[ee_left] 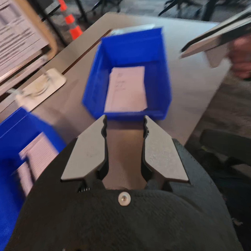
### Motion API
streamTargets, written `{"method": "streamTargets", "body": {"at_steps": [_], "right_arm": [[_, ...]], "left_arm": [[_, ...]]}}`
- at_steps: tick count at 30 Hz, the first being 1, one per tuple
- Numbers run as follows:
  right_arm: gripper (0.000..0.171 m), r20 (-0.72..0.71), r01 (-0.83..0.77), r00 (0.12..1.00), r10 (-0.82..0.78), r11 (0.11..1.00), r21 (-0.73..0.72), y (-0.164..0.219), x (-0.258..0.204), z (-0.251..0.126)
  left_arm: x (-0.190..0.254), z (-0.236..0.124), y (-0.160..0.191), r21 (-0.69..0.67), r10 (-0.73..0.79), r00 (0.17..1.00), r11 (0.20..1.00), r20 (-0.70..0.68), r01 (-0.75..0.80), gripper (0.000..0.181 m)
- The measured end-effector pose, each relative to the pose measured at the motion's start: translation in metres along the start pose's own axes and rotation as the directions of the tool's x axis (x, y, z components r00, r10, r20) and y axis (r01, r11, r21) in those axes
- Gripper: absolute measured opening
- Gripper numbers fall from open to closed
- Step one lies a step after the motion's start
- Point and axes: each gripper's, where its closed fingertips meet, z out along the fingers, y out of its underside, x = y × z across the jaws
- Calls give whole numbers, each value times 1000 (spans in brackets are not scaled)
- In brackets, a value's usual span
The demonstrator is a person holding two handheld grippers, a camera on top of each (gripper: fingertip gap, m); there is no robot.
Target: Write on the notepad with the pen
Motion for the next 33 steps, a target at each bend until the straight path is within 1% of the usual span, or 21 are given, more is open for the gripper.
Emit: {"method": "streamTargets", "body": {"at_steps": [2, 3, 5, 6, 7, 8, 9, 10, 11, 15, 17, 19, 20, 21, 22, 25, 26, 27, 28, 31, 33], "right_arm": [[43, 124, 62, 990, -62, 998, 2, 5, -57, 10], [43, 185, 99, 978, -93, 995, -24, 13, -85, 18], [40, 275, 167, 951, -140, 983, -78, 31, -131, 40], [40, 280, 202, 946, -165, 973, -110, 39, -142, 52], [39, 245, 235, 950, -194, 960, -152, 48, -142, 66], [32, 188, 256, 957, -219, 945, -203, 56, -133, 77], [12, 157, 262, 961, -227, 930, -256, 64, -123, 84], [0, 156, 244, 966, -206, 926, -289, 70, -116, 85], [0, 135, 216, 974, -183, 930, -297, 69, -105, 81], [0, -138, 216, 950, -280, 909, -356, 64, -17, 43], [0, -208, 181, 941, -266, 917, -356, 58, 24, 24], [0, -284, 118, 934, -217, 937, -328, 46, 65, 12], [0, -300, 84, 936, -186, 943, -321, 42, 76, 6], [15, -271, 79, 948, -169, 946, -314, 41, 74, 3], [26, -197, 110, 965, -173, 949, -294, 39, 59, 1], [35, 41, 254, 967, -252, 936, -246, 43, 1, 0], [37, 99, 302, 953, -287, 921, -247, 48, -14, 1], [39, 140, 352, 935, -326, 905, -241, 53, -25, 3], [40, 163, 392, 918, -361, 889, -238, 57, -32, 6], [41, 163, 422, 906, -390, 860, -288, 73, -30, 22], [42, 141, 423, 906, -399, 849, -316, 80, -21, 33]], "left_arm": [[-45, -16, 37, -67, -13, 992, 998, 126, 22, 56], [-57, -17, 55, -91, -45, 989, 994, 140, 58, 58], [-55, -6, 83, -130, -146, 988, 980, 51, 151, 55], [-52, 2, 92, -134, -179, 984, 975, 20, 180, 51], [-53, 10, 101, -140, -185, 983, 973, 22, 186, 37], [-59, 17, 110, -154, -169, 984, 972, 64, 177, 24], [-68, 23, 120, -171, -140, 983, 972, 122, 160, 11], [-76, 28, 128, -189, -119, 979, 971, 164, 149, 0], [-73, 32, 133, -193, -123, 982, 970, 145, 150, 0], [-86, 32, 148, -181, -153, 971, 966, 183, 186, 0], [-97, 28, 152, -158, -176, 962, 964, 211, 211, 0], [-100, 21, 151, -116, -205, 961, 967, 184, 229, 0], [-99, 15, 149, -93, -222, 960, 966, 171, 240, 5], [-98, 7, 147, -78, -224, 962, 968, 158, 238, 14], [-95, -3, 146, -72, -206, 968, 973, 144, 218, 26], [-88, -29, 151, -136, -57, 996, 988, 75, 67, 50], [-93, -37, 156, -175, 0, 997, 985, 71, 12, 49], [-107, -45, 161, -214, 55, 993, 976, 108, -31, 62], [-120, -52, 170, -266, 100, 988, 962, 120, -65, 67], [-148, -56, 199, -402, 141, 988, 909, 56, -107, 68], [-171, -50, 228, -532, 190, 980, 836, 53, -133, 69]]}}
